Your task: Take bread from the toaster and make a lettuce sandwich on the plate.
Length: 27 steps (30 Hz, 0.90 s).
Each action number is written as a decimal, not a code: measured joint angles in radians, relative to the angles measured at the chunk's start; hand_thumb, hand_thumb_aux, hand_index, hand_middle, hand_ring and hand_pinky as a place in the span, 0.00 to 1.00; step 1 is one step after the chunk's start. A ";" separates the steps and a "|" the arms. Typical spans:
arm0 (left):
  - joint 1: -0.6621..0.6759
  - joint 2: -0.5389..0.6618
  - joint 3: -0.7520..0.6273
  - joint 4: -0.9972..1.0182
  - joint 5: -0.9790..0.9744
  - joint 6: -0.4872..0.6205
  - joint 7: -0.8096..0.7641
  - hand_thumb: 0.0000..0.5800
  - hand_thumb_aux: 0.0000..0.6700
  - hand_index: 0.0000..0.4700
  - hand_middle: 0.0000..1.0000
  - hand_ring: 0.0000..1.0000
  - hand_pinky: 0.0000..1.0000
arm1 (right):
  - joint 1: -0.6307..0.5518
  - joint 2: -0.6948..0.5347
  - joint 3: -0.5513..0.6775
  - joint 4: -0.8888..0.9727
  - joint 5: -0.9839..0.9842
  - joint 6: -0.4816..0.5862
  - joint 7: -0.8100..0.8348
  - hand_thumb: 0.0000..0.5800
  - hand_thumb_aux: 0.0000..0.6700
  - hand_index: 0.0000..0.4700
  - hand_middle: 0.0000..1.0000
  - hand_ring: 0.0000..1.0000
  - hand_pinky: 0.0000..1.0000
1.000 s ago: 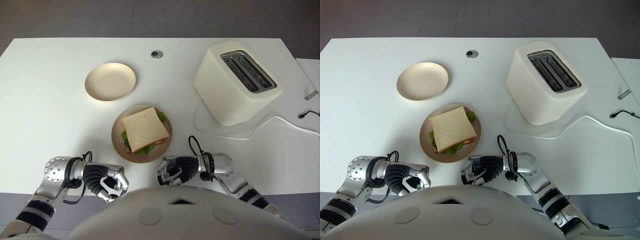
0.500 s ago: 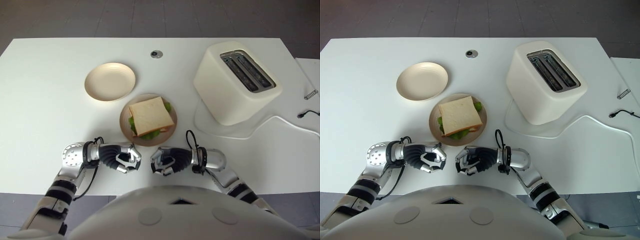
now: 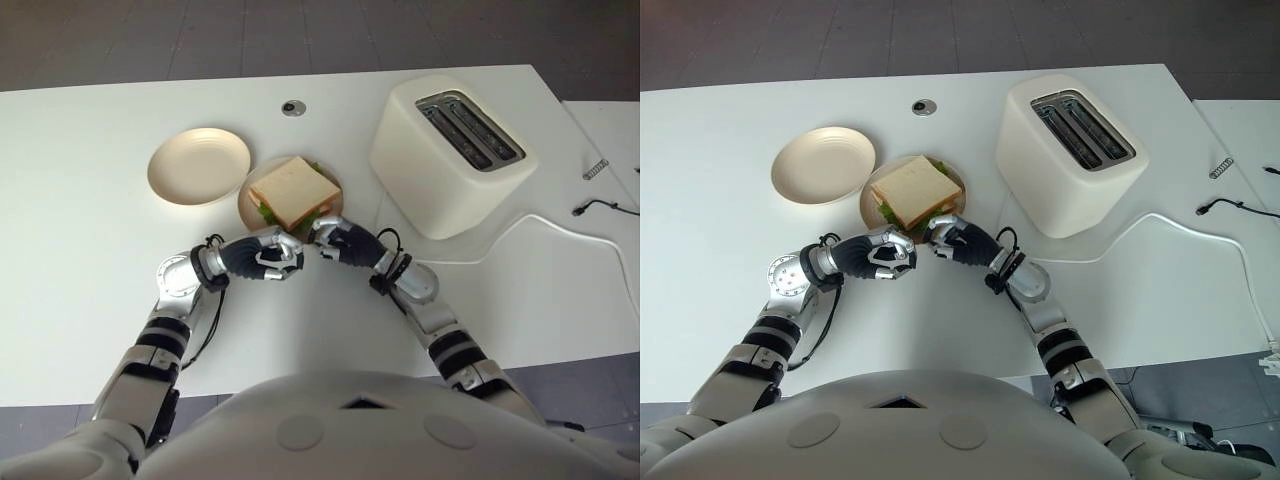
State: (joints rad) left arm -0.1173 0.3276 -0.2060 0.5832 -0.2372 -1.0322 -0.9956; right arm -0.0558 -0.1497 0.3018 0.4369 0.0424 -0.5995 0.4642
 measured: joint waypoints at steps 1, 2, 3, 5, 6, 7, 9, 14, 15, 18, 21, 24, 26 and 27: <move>0.000 -0.004 0.005 -0.003 -0.016 -0.001 0.005 0.96 0.80 0.80 1.00 1.00 1.00 | -0.004 0.006 -0.017 0.007 0.014 -0.008 -0.005 1.00 1.00 1.00 1.00 1.00 1.00; 0.002 -0.007 0.007 -0.017 -0.039 0.001 0.006 0.93 0.73 0.73 1.00 1.00 1.00 | -0.006 0.012 -0.034 0.011 0.034 -0.015 -0.006 1.00 1.00 1.00 1.00 1.00 1.00; 0.003 -0.010 0.008 -0.043 -0.071 0.007 0.005 0.89 0.67 0.67 1.00 1.00 1.00 | -0.010 0.016 -0.050 0.014 0.050 -0.021 -0.005 1.00 1.00 1.00 1.00 1.00 1.00; 0.008 -0.015 0.009 -0.091 -0.130 0.025 -0.006 0.80 0.56 0.56 1.00 1.00 1.00 | -0.013 0.022 -0.068 0.019 0.076 -0.032 0.010 1.00 1.00 1.00 1.00 1.00 1.00; 0.012 -0.014 0.011 -0.110 -0.157 0.036 -0.012 0.64 0.40 0.40 0.99 0.99 0.99 | -0.015 0.023 -0.073 0.019 0.079 -0.040 0.018 1.00 1.00 1.00 1.00 1.00 1.00; 0.017 -0.015 0.014 -0.132 -0.188 0.051 -0.018 0.00 0.00 0.00 0.89 0.89 0.89 | -0.015 0.027 -0.078 0.018 0.093 -0.046 0.029 1.00 0.94 0.94 0.98 0.98 0.98; 0.025 -0.017 0.040 -0.181 -0.260 0.086 -0.015 0.00 0.00 0.00 0.67 0.67 0.67 | -0.022 0.048 -0.100 0.010 0.133 -0.062 0.035 0.87 0.64 0.64 0.94 0.94 0.94; 0.040 -0.042 0.121 -0.319 -0.434 0.189 -0.005 0.00 0.00 0.00 0.00 0.00 0.00 | -0.023 0.086 -0.156 -0.108 0.274 -0.060 0.075 0.00 0.00 0.00 0.00 0.00 0.00; 0.051 -0.053 0.134 -0.361 -0.476 0.219 -0.002 0.00 0.00 0.00 0.00 0.00 0.00 | -0.019 0.084 -0.162 -0.145 0.300 -0.051 0.083 0.00 0.00 0.00 0.00 0.00 0.00; 0.072 -0.110 0.166 -0.455 -0.512 0.262 0.053 0.00 0.00 0.00 0.00 0.00 0.00 | 0.006 0.082 -0.175 -0.273 0.351 -0.032 0.101 0.00 0.00 0.00 0.00 0.00 0.00; 0.084 -0.173 0.185 -0.489 -0.492 0.271 0.118 0.00 0.00 0.00 0.00 0.00 0.00 | 0.028 0.076 -0.185 -0.364 0.381 -0.012 0.109 0.00 0.00 0.00 0.00 0.00 0.00; 0.090 -0.251 0.187 -0.503 -0.421 0.280 0.206 0.00 0.00 0.00 0.00 0.00 0.00 | 0.046 0.072 -0.197 -0.426 0.390 -0.001 0.110 0.00 0.00 0.00 0.00 0.00 0.00; 0.085 -0.288 0.203 -0.488 -0.369 0.289 0.275 0.00 0.00 0.00 0.00 0.00 0.00 | 0.054 0.073 -0.201 -0.450 0.391 0.006 0.109 0.00 0.00 0.00 0.00 0.00 0.00; 0.078 -0.300 0.213 -0.473 -0.342 0.293 0.306 0.00 0.00 0.00 0.00 0.00 0.00 | 0.056 0.073 -0.205 -0.461 0.393 0.008 0.109 0.00 0.00 0.00 0.00 0.00 0.00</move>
State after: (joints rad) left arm -0.0392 0.0280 0.0071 0.1100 -0.5791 -0.7393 -0.6898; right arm -0.0001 -0.0770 0.0969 -0.0244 0.4353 -0.5914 0.5736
